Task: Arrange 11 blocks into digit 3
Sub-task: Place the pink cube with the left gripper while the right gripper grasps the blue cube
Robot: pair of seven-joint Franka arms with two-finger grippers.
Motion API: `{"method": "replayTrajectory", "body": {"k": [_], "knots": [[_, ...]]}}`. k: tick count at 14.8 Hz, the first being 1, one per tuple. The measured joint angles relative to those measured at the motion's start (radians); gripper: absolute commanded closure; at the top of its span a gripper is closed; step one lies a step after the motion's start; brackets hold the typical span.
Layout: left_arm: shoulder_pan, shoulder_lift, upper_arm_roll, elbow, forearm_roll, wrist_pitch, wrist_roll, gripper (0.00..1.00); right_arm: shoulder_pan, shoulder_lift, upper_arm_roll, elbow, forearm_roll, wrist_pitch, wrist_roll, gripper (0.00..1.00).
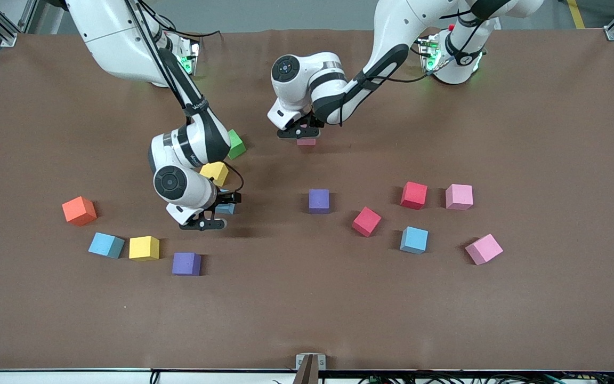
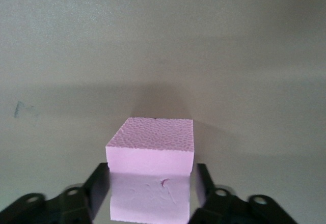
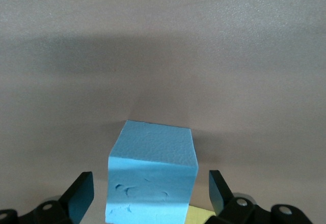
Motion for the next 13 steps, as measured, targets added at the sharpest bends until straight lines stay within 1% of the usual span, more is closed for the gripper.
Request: {"method": "replayTrajectory", "body": {"k": [5, 8, 10, 12, 13], "knots": [[0.009, -0.008, 0.000, 0.017, 0.000, 0.001, -0.039, 0.00, 0.000, 0.003, 0.000, -0.002, 0.000, 0.000, 0.002, 0.17], [0.035, -0.054, 0.002, 0.030, 0.000, -0.010, -0.042, 0.00, 0.000, 0.005, 0.000, -0.003, 0.000, 0.000, 0.002, 0.26], [0.099, -0.085, 0.005, 0.044, 0.000, -0.014, -0.021, 0.00, 0.000, 0.005, 0.000, -0.003, 0.001, 0.000, 0.008, 0.38], [0.176, -0.089, 0.007, 0.090, 0.000, -0.025, 0.047, 0.00, 0.001, 0.005, 0.001, -0.003, 0.001, 0.000, 0.040, 0.61], [0.212, -0.084, 0.009, 0.115, 0.000, -0.029, 0.090, 0.00, 0.004, 0.005, 0.001, -0.002, 0.001, 0.000, 0.059, 0.69]]}}
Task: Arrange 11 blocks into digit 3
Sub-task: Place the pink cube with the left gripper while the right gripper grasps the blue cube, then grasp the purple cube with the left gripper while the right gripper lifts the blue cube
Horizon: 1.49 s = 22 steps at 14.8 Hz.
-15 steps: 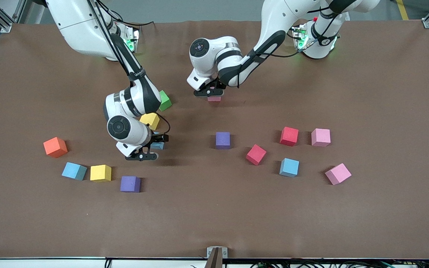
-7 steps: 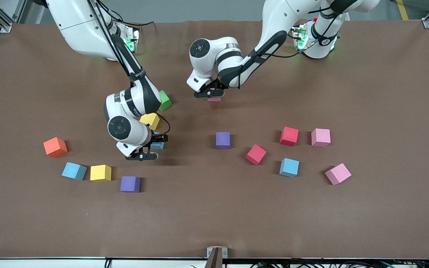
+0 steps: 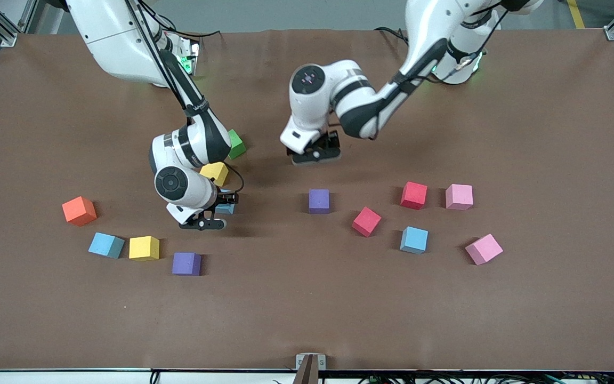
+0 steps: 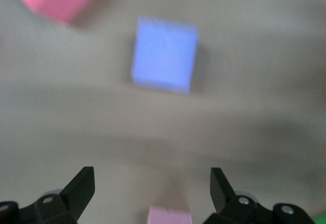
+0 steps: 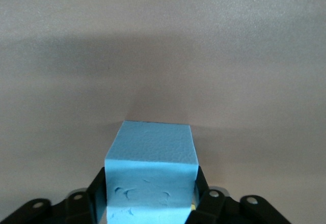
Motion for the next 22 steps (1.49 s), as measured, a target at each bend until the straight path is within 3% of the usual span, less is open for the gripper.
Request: {"method": "replayTrajectory", "body": {"k": [3, 8, 14, 22], "knots": [[0.057, 0.053, 0.001, 0.088, 0.000, -0.001, 0.080, 0.00, 0.010, -0.002, 0.000, 0.001, 0.000, -0.001, 0.064, 0.85], [0.044, 0.134, 0.022, 0.168, 0.000, 0.000, 0.110, 0.00, 0.011, -0.003, 0.000, 0.020, 0.002, 0.001, 0.212, 0.99], [0.041, 0.220, 0.065, 0.254, 0.000, 0.003, 0.232, 0.00, 0.079, -0.003, 0.003, 0.086, 0.002, 0.006, 0.616, 1.00], [0.015, 0.285, 0.067, 0.295, 0.000, 0.029, 0.248, 0.00, 0.125, -0.003, -0.012, 0.107, 0.003, -0.049, 0.848, 1.00]]}}
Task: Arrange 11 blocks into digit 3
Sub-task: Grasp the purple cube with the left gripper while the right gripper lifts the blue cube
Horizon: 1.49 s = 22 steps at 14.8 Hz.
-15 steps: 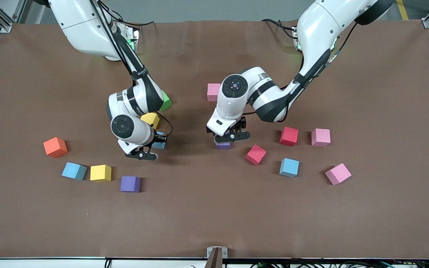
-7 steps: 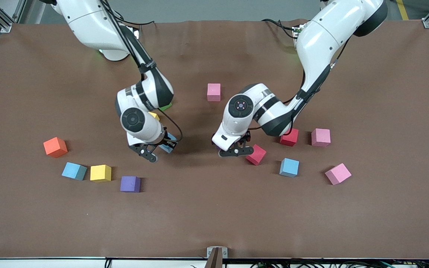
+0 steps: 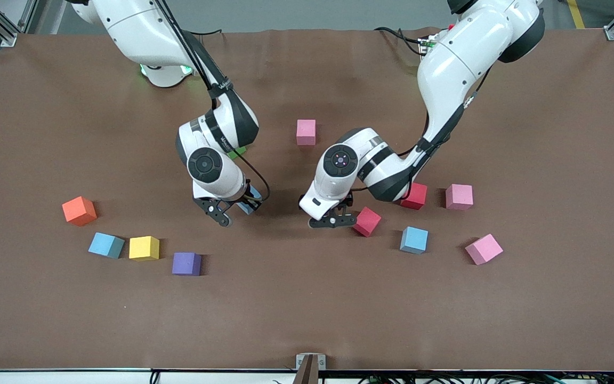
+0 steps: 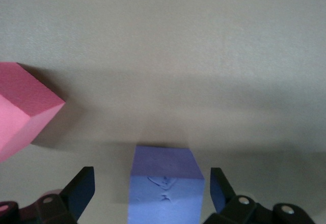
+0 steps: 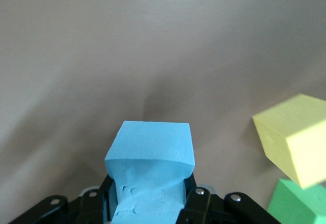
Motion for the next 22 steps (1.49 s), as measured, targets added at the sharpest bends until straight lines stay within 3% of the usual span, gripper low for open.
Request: {"method": "replayTrajectory", "body": {"k": [9, 17, 18, 21, 22], "knots": [[-0.036, 0.010, 0.006, 0.000, 0.000, 0.000, -0.001, 0.10, -0.050, -0.093, -0.011, 0.011, 0.000, -0.125, 0.077, 1.00], [-0.036, 0.022, 0.008, 0.000, 0.000, 0.000, 0.000, 0.17, -0.041, -0.271, -0.006, -0.276, 0.003, 0.011, 0.168, 1.00], [-0.036, 0.022, 0.008, 0.000, 0.000, 0.000, 0.000, 0.21, -0.024, -0.277, -0.002, -0.302, 0.003, 0.050, 0.233, 1.00], [-0.036, 0.022, 0.008, 0.000, 0.000, 0.000, 0.000, 0.49, 0.072, -0.280, 0.011, -0.365, 0.004, 0.152, 0.442, 1.00], [-0.036, 0.022, 0.008, 0.000, 0.000, 0.000, 0.000, 0.54, 0.099, -0.280, 0.016, -0.378, 0.004, 0.170, 0.507, 1.00]]}}
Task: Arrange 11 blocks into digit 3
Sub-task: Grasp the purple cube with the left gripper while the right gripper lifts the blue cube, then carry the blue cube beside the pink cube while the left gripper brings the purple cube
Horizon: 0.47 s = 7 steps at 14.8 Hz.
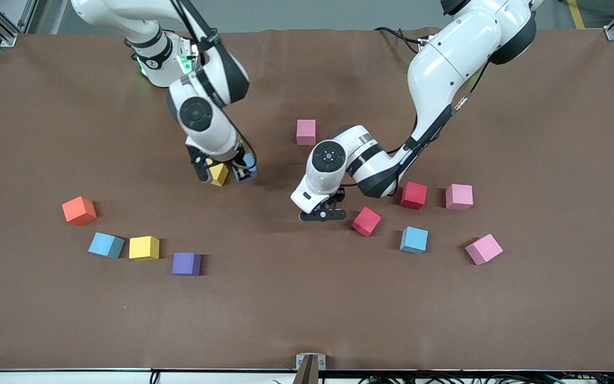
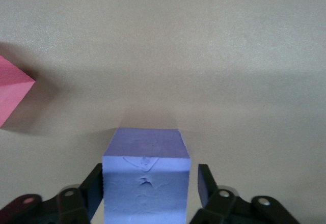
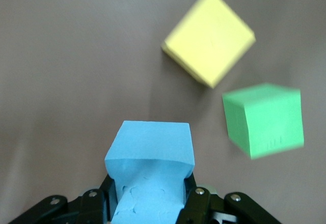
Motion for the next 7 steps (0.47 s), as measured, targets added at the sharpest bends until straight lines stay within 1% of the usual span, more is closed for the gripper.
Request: {"method": "replayTrajectory", "body": {"k": [3, 5, 7], "knots": [[0.001, -0.001, 0.000, 0.003, 0.000, -0.002, -0.006, 0.56, 0.033, 0.000, 0.020, -0.016, 0.007, 0.012, 0.142, 1.00], [0.002, -0.001, -0.001, 0.006, 0.000, -0.012, -0.046, 0.60, 0.034, -0.001, 0.026, -0.037, 0.088, 0.041, 0.164, 1.00], [0.008, -0.008, -0.001, 0.005, 0.000, -0.028, -0.140, 0.60, 0.034, -0.001, 0.029, -0.069, 0.147, 0.093, 0.164, 1.00]]}}
